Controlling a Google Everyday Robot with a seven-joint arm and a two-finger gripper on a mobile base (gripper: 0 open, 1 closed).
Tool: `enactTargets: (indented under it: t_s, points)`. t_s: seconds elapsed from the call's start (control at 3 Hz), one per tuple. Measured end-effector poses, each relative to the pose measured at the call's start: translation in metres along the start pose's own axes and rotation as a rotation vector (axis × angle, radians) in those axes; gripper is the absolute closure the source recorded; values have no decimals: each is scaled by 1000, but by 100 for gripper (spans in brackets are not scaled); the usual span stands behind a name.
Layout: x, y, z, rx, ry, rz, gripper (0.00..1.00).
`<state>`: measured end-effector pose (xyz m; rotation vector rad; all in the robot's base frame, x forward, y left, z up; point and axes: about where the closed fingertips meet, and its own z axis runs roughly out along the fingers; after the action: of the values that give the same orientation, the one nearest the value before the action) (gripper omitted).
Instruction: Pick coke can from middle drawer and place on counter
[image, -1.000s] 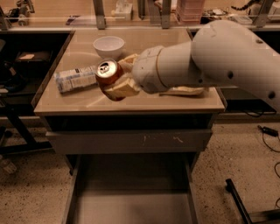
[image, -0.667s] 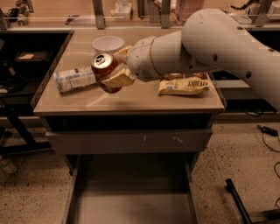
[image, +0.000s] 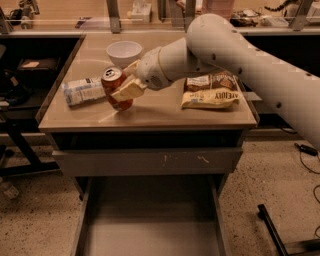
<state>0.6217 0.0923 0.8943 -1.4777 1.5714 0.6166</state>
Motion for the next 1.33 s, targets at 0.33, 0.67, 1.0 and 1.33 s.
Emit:
enactTargets:
  t_s: [0.33,0.67,1.0,1.33]
  points:
    - [18,-9,20,-64,19,59,100]
    - [28,-13,25,-77,22,88,100]
    - [28,-13,25,-77,22,88,82]
    - [28,-13,25,-77,22,88,59]
